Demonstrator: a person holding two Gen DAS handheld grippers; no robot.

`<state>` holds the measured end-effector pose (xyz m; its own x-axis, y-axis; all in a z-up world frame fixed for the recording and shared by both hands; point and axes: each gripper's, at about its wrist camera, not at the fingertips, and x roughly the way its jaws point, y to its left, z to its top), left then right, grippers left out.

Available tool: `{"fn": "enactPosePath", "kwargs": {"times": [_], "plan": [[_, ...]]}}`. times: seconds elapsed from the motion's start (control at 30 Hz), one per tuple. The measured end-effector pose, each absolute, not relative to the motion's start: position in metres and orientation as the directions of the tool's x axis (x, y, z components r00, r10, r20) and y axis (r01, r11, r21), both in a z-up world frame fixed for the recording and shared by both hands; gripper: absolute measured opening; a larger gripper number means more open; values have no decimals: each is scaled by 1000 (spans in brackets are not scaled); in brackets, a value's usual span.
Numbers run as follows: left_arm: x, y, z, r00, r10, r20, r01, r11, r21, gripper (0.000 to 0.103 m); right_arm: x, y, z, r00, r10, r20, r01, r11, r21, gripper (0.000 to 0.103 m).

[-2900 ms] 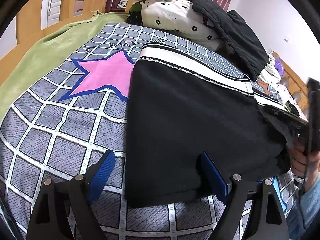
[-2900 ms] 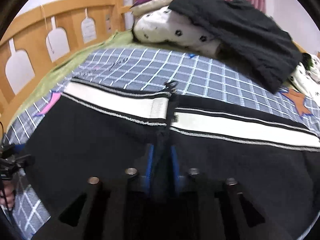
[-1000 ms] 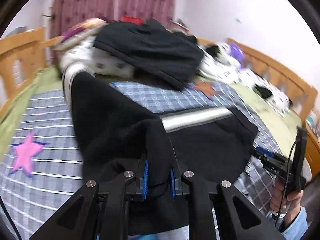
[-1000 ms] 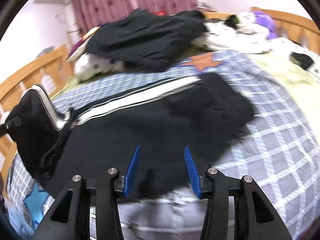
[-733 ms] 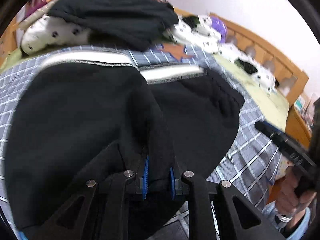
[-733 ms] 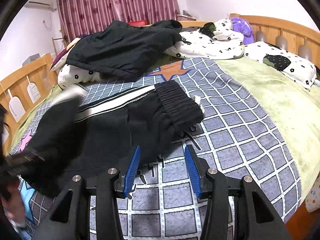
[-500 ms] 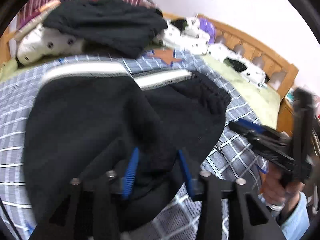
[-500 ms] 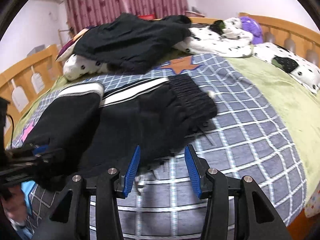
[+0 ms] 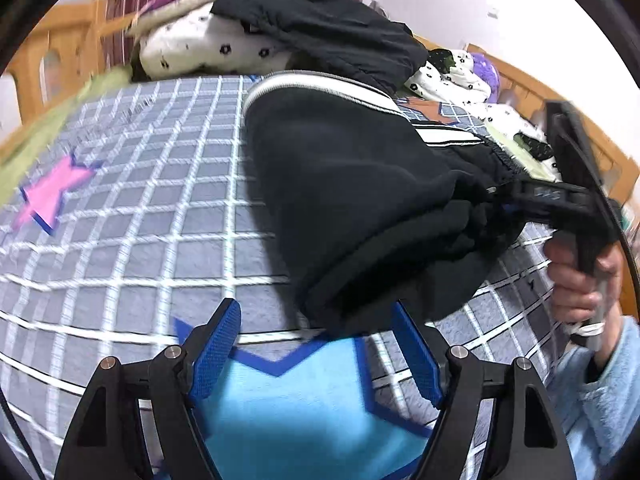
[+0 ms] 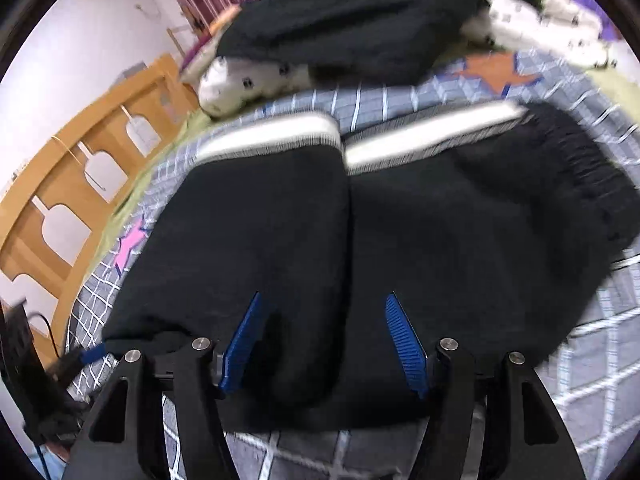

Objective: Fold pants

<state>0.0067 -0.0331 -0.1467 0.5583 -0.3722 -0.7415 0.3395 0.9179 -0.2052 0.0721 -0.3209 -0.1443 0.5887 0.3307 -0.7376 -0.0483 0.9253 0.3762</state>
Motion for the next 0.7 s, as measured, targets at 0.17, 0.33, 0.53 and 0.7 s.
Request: {"fn": "enactPosePath", "kwargs": {"times": [0.17,0.33,0.53,0.7], "plan": [[25,-61,-168,547,-346,-762,303,931,-205,76,90,-312,-158,531,439,-725,-110,884,455,23],[27,-81,-171,590,-242,-770,312,948,-60,78,78,-327,-124,639,453,-622,-188,875,445,14],[15,-81,-162,558,-350,-752,426,899,-102,76,38,-399,-59,826,299,-477,-144,932,334,12],[9,-99,-162,541,-382,-749,474,874,-104,78,32,-471,-74,827,114,-551,44,963,265,8]]}}
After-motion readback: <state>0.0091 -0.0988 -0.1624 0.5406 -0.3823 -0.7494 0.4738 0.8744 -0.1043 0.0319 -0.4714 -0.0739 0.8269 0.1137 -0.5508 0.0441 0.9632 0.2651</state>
